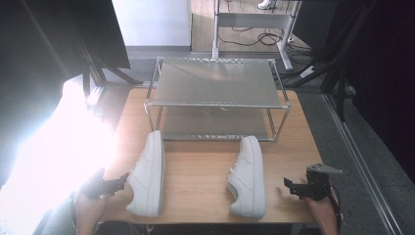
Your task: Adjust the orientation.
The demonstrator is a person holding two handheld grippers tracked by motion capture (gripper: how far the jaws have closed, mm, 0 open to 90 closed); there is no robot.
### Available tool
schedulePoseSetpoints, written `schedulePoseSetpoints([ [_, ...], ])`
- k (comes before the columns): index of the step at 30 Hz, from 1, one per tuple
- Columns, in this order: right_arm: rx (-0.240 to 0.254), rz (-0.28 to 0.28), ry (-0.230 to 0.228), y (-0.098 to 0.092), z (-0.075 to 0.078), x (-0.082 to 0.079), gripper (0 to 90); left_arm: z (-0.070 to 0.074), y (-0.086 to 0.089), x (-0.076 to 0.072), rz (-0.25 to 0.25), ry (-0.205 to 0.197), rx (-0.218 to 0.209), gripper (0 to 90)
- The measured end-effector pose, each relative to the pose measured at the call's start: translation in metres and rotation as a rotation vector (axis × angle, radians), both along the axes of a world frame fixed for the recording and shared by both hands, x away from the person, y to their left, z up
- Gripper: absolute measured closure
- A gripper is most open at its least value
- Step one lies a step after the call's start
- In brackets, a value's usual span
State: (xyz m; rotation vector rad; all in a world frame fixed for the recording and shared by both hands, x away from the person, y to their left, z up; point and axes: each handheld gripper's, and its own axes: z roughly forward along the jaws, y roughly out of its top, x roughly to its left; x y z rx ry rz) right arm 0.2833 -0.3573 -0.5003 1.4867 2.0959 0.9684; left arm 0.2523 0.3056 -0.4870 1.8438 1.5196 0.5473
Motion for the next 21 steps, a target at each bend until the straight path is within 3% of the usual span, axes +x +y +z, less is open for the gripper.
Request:
schedulePoseSetpoints([
  [10, 0.003, 0.005, 0.004, 0.000, -0.001, 0.001, 0.9, 0.011, -0.015, 0.002, -0.044, -0.046, -0.055, 0.1],
  [19, 0.007, 0.009, 0.013, 0.000, -0.001, 0.001, 1.3, 0.016, -0.043, 0.008, -0.123, -0.048, -0.029, 0.0],
  [21, 0.008, 0.009, 0.014, 0.000, -0.001, 0.001, 1.5, 0.016, -0.047, 0.009, -0.138, -0.051, -0.041, 0.0],
])
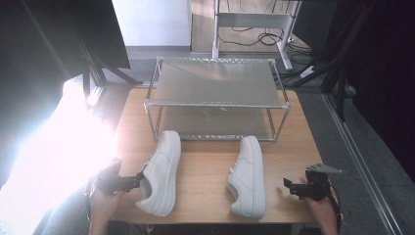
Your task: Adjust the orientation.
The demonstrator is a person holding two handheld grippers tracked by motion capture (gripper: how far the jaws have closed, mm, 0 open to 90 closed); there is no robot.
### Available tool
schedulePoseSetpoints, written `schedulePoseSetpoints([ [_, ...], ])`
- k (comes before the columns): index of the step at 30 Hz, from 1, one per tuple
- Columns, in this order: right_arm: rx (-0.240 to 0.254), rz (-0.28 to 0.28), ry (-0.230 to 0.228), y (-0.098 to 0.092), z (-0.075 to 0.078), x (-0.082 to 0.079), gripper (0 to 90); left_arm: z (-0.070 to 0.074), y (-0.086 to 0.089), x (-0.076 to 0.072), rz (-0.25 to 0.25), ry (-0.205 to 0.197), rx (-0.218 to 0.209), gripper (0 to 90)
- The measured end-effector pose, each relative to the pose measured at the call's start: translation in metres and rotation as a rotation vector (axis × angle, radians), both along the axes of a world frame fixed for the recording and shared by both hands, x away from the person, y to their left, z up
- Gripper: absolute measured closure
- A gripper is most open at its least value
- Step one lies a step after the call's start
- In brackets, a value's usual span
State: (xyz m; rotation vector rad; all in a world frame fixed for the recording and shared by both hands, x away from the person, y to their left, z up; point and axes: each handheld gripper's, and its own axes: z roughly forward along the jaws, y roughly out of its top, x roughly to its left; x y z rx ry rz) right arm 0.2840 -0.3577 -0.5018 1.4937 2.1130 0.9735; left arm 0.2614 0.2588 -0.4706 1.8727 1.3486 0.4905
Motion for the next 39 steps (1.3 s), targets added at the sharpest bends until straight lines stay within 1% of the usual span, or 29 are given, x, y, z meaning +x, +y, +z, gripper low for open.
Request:
schedulePoseSetpoints([
  [2, -0.001, 0.002, 0.002, 0.000, 0.000, 0.000, 1.6, 0.001, -0.005, 0.002, -0.027, -0.006, -0.068, 0.0],
  [3, 0.000, 0.001, 0.003, 0.000, -0.001, 0.000, 1.6, 0.002, -0.009, 0.003, -0.035, -0.008, -0.080, 0.0],
  [4, 0.000, 0.000, 0.002, 0.000, -0.001, 0.000, 1.7, 0.003, -0.014, 0.004, -0.047, -0.013, -0.081, 0.0],
  [5, 0.000, 0.001, 0.003, 0.000, -0.001, 0.000, 1.8, 0.003, -0.014, 0.004, -0.047, -0.013, -0.081, 0.0],
  [6, 0.000, 0.002, 0.004, 0.000, -0.001, 0.000, 2.0, 0.004, -0.022, 0.006, -0.068, -0.017, -0.086, 0.0],
  [7, 0.001, 0.003, 0.006, 0.000, -0.001, 0.000, 2.3, 0.004, -0.025, 0.007, -0.075, -0.018, -0.088, 0.0],
  [11, 0.006, 0.006, 0.008, 0.000, -0.001, 0.000, 2.8, 0.004, -0.037, 0.010, -0.109, -0.014, -0.111, 0.0],
  [14, 0.005, 0.005, 0.008, 0.000, -0.001, 0.000, 2.8, 0.004, -0.043, 0.012, -0.124, -0.014, -0.115, 0.0],
  [16, 0.005, 0.005, 0.005, -0.001, -0.001, 0.000, 2.8, 0.004, -0.049, 0.014, -0.136, -0.013, -0.110, 0.0],
  [18, 0.006, 0.004, 0.004, -0.001, 0.000, 0.000, 2.7, 0.006, -0.056, 0.015, -0.148, -0.016, -0.095, 0.0],
  [19, 0.006, 0.004, 0.004, -0.001, 0.000, 0.000, 2.7, 0.006, -0.056, 0.015, -0.148, -0.016, -0.095, 0.0],
  [20, 0.006, 0.003, 0.002, 0.000, 0.000, 0.000, 2.7, 0.007, -0.060, 0.016, -0.157, -0.023, -0.077, 0.0],
  [21, 0.006, 0.004, 0.002, -0.001, 0.000, 0.000, 2.7, 0.011, -0.062, 0.015, -0.163, -0.039, -0.075, 0.0],
  [23, 0.007, 0.002, 0.001, -0.001, 0.000, 0.000, 2.7, 0.017, -0.059, 0.013, -0.154, -0.061, -0.118, 0.0],
  [24, 0.006, 0.003, 0.000, -0.001, 0.000, 0.000, 2.7, 0.017, -0.059, 0.013, -0.154, -0.061, -0.118, 0.0],
  [25, 0.007, 0.003, 0.000, -0.001, 0.000, 0.000, 2.7, 0.024, -0.053, 0.009, -0.132, -0.091, -0.143, 0.0],
  [28, 0.006, 0.003, -0.001, 0.000, 0.000, 0.000, 2.7, 0.030, -0.041, 0.004, -0.089, -0.134, -0.131, 0.0],
  [30, 0.007, 0.004, 0.000, 0.000, 0.001, -0.001, 2.7, 0.031, -0.032, 0.002, -0.055, -0.155, -0.125, 0.0],
  [31, 0.008, 0.004, 0.001, 0.000, 0.001, -0.001, 2.7, 0.030, -0.028, 0.001, -0.037, -0.155, -0.120, 0.0],
  [34, 0.011, 0.004, 0.000, 0.000, 0.001, -0.001, 2.7, 0.023, -0.017, 0.001, 0.016, -0.140, -0.069, 0.0],
  [35, 0.014, 0.003, 0.001, 0.000, 0.001, -0.001, 2.7, 0.020, -0.014, 0.001, 0.028, -0.133, -0.059, 0.0],
  [37, 0.014, 0.001, -0.004, 0.000, 0.001, -0.001, 2.6, 0.012, -0.010, 0.002, 0.055, -0.106, -0.017, 0.0],
  [38, 0.013, 0.001, -0.007, 0.001, 0.001, -0.001, 2.6, 0.009, -0.009, 0.002, 0.061, -0.099, -0.003, 0.0],
  [39, 0.011, 0.002, -0.008, 0.001, 0.001, -0.001, 2.4, 0.004, -0.009, 0.003, 0.068, -0.085, 0.020, 0.0],
])
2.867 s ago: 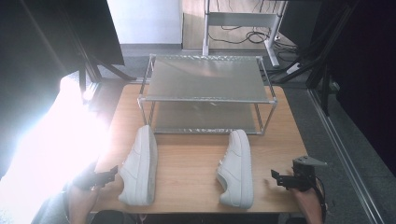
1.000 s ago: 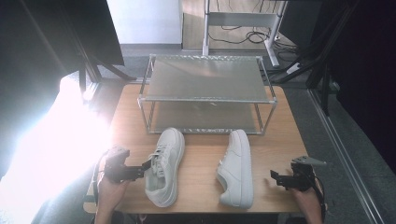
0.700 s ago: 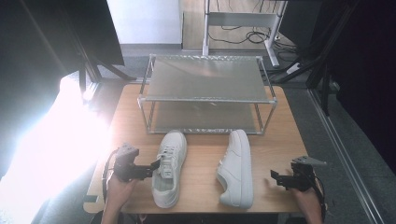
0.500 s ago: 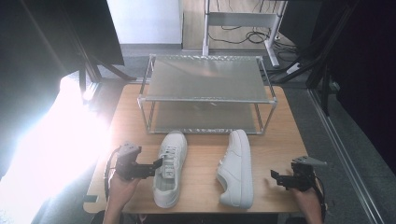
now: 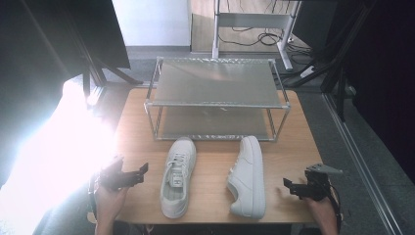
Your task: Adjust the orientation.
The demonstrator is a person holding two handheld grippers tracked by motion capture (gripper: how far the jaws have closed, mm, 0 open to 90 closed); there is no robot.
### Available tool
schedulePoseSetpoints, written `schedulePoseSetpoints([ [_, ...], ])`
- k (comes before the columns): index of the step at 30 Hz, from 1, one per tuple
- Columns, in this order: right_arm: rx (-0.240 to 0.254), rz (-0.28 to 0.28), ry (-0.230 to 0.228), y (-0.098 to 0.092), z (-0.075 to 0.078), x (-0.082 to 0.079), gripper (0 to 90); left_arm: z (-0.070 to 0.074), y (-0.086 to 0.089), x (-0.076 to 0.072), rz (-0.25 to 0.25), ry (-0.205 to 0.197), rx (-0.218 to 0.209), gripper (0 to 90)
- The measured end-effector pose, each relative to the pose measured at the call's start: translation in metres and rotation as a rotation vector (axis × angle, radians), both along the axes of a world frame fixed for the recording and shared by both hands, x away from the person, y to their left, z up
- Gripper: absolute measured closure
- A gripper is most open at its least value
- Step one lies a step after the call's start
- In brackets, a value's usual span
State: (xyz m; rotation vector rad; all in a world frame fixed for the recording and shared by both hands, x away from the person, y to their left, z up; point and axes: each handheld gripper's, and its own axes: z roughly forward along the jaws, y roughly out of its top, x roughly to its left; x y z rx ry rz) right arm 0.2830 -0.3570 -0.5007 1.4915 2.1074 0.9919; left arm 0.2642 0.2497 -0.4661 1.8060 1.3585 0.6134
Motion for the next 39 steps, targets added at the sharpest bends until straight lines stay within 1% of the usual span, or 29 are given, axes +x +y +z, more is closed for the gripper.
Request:
schedulePoseSetpoints([
  [1, -0.001, 0.005, 0.001, 0.000, 0.000, 0.000, 2.2, -0.003, 0.000, 0.001, 0.000, 0.012, 0.013, 0.0],
  [4, -0.006, 0.012, -0.005, 0.002, 0.001, -0.001, 2.2, -0.011, -0.003, 0.003, -0.009, 0.036, 0.026, 0.0],
  [9, -0.006, 0.020, -0.012, 0.004, 0.006, -0.002, 1.3, -0.018, -0.006, 0.005, -0.015, 0.056, 0.020, 0.0],
  [14, -0.005, 0.030, -0.036, 0.010, 0.013, -0.004, 0.0, -0.022, -0.005, 0.007, -0.006, 0.075, 0.025, 0.0],
  [15, -0.005, 0.030, -0.036, 0.010, 0.013, -0.004, 0.0, -0.022, -0.005, 0.007, -0.006, 0.075, 0.025, 0.0],
  [16, -0.004, 0.046, -0.036, 0.013, 0.016, -0.004, 0.0, -0.023, -0.005, 0.007, -0.003, 0.080, 0.030, 0.0],
  [18, -0.006, 0.055, -0.039, 0.016, 0.020, -0.005, 0.0, -0.024, -0.005, 0.007, -0.002, 0.083, 0.031, 0.0],
  [22, 0.000, 0.068, -0.065, 0.022, 0.030, -0.005, 0.0, -0.024, -0.006, 0.007, -0.001, 0.082, 0.038, 0.0],
  [24, 0.000, 0.070, -0.069, 0.024, 0.032, -0.005, 0.0, -0.024, -0.006, 0.007, -0.001, 0.083, 0.039, 0.0],
  [25, -0.005, 0.079, -0.084, 0.030, 0.039, -0.005, 0.0, -0.024, -0.007, 0.007, 0.000, 0.084, 0.042, 0.0],
  [28, -0.007, 0.096, -0.097, 0.037, 0.046, -0.004, 0.0, -0.025, -0.007, 0.008, 0.001, 0.088, 0.049, 0.0],
  [29, -0.007, 0.096, -0.097, 0.037, 0.046, -0.004, 0.0, -0.025, -0.007, 0.008, 0.001, 0.088, 0.049, 0.0],
  [30, -0.017, 0.114, -0.110, 0.044, 0.053, -0.004, 0.0, -0.025, -0.007, 0.008, 0.004, 0.094, 0.053, 0.0],
  [31, -0.016, 0.122, -0.115, 0.047, 0.056, -0.004, 0.0, -0.026, -0.007, 0.008, 0.003, 0.096, 0.052, 0.0],
  [35, -0.014, 0.163, -0.129, 0.062, 0.067, -0.003, 0.0, -0.026, -0.008, 0.008, 0.000, 0.097, 0.054, 0.0],
  [39, -0.006, 0.201, -0.127, 0.080, 0.073, 0.001, 0.0, -0.026, -0.010, 0.008, -0.004, 0.096, 0.057, 0.0],
])
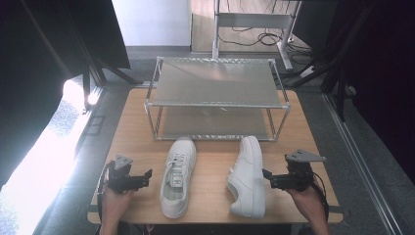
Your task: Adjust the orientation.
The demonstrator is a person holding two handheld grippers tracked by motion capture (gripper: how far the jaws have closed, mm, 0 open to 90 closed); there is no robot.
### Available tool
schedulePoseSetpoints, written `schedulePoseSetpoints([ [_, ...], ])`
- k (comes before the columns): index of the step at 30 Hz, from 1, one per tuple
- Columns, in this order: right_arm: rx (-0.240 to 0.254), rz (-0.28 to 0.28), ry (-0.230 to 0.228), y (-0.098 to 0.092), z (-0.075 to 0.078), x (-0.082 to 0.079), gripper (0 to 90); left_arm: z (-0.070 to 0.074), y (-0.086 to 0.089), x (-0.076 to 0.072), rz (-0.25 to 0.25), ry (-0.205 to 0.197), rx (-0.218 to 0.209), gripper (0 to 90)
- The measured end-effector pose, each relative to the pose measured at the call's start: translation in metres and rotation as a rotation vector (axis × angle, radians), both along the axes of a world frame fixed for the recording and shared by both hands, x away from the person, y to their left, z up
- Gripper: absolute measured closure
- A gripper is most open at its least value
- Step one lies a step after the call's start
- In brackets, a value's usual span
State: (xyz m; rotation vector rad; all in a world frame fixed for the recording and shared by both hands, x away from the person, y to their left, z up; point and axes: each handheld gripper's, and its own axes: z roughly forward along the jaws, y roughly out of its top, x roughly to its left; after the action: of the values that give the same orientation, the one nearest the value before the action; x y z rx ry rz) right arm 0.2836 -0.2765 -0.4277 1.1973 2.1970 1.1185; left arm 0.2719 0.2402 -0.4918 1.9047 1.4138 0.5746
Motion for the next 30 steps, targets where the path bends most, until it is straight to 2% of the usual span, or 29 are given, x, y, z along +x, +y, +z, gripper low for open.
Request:
schedulePoseSetpoints([
  [6, -0.026, 0.037, 0.003, 0.024, -0.005, 0.005, 0.0, -0.001, -0.001, 0.000, -0.001, 0.007, 0.008, 0.0],
  [12, -0.054, 0.045, 0.014, 0.031, -0.013, 0.006, 0.0, 0.000, -0.003, 0.000, -0.006, 0.008, 0.013, 0.0],
  [17, -0.054, 0.037, 0.011, 0.023, -0.012, 0.005, 0.0, 0.000, -0.003, 0.000, -0.006, 0.006, 0.019, 0.0],
  [22, -0.027, 0.004, 0.017, 0.007, -0.011, 0.002, 0.0, 0.000, -0.003, -0.001, -0.001, 0.007, 0.021, 0.0],
  [30, -0.057, -0.061, 0.022, -0.018, -0.009, -0.003, 0.0, 0.000, -0.003, -0.001, 0.001, 0.010, 0.025, 0.0],
])
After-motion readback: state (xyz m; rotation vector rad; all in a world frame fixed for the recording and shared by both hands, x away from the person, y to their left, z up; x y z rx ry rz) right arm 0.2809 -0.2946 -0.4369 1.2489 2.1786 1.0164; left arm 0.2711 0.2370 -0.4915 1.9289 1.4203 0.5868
